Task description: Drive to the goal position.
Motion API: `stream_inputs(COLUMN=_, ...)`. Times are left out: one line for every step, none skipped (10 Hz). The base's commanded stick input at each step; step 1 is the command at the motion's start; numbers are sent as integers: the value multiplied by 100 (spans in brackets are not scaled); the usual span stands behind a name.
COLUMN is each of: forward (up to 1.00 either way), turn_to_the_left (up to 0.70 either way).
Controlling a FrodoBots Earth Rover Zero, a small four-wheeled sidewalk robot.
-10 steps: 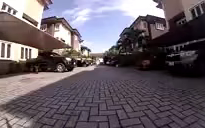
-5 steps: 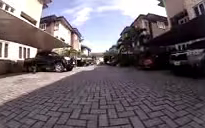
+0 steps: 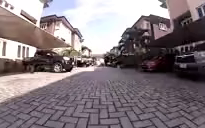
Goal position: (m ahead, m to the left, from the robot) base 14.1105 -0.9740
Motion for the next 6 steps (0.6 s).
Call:
stream_inputs(forward=69, turn_to_the_left=3)
stream_inputs(forward=69, turn_to_the_left=3)
stream_inputs(forward=69, turn_to_the_left=3)
stream_inputs(forward=69, turn_to_the_left=3)
stream_inputs(forward=69, turn_to_the_left=3)
stream_inputs(forward=69, turn_to_the_left=3)
